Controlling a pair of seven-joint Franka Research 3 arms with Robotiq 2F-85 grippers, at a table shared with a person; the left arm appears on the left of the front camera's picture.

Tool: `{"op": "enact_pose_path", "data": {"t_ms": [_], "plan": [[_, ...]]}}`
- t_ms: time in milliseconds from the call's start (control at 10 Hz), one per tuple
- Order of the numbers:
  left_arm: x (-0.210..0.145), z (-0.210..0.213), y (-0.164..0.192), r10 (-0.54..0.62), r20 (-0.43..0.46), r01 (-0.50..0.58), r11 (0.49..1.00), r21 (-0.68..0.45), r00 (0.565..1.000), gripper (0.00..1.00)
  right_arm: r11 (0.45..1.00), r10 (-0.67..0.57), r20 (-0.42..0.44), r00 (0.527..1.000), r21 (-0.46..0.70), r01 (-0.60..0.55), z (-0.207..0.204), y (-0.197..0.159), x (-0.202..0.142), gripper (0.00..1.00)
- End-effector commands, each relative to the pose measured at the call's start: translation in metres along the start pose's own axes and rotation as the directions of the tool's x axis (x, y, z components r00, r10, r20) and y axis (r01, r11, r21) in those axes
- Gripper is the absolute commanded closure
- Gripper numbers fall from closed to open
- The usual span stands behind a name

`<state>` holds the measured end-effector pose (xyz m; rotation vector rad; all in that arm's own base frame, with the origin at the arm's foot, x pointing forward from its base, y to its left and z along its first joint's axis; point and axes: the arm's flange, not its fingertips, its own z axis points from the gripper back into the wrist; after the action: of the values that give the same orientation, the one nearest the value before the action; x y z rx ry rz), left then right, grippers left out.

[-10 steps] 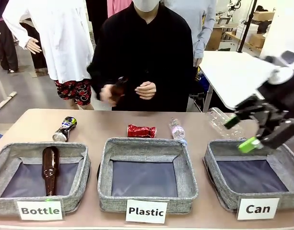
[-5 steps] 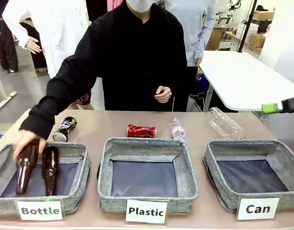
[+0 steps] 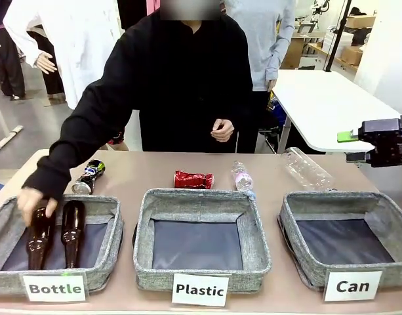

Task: Sort the can waste into the basket.
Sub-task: Pick up the can waste from the table and place it in the right Fabric basket.

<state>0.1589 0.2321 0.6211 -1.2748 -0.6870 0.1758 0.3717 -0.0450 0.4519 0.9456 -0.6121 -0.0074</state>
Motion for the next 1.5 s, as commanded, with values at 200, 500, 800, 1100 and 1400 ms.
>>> {"op": "enact_pose_path", "data": {"t_ms": [200, 500, 800, 1100, 1400], "plan": [[-0.01, -0.116, 0.038, 0.084, -0.328, -0.072, 0.996, 0.048, 0.941, 0.0, 0.937, 0.292, -0.21, 0.933, -0.133, -0.323, -0.026, 0.06, -0.039, 0.0], [-0.046, -0.217, 0.095, 0.21, -0.562, -0.187, 0.977, 0.099, 0.8, 0.0, 0.746, 0.37, -0.545, 0.752, -0.308, -0.591, -0.116, 0.153, -0.02, 0.0], [-0.051, -0.23, 0.096, 0.228, -0.565, -0.209, 0.973, 0.1, 0.793, 0.0, 0.682, 0.271, -0.657, 0.704, -0.385, -0.621, -0.213, 0.223, 0.001, 0.0], [-0.051, -0.23, 0.096, 0.228, -0.565, -0.209, 0.973, 0.1, 0.793, 0.0, 0.641, 0.137, -0.73, 0.669, -0.449, -0.622, -0.326, 0.256, 0.024, 0.0], [-0.051, -0.23, 0.096, 0.228, -0.565, -0.209, 0.973, 0.1, 0.793, 0.0, 0.637, 0.198, -0.672, 0.714, -0.465, -0.615, -0.288, 0.234, 0.008, 0.0]]}}
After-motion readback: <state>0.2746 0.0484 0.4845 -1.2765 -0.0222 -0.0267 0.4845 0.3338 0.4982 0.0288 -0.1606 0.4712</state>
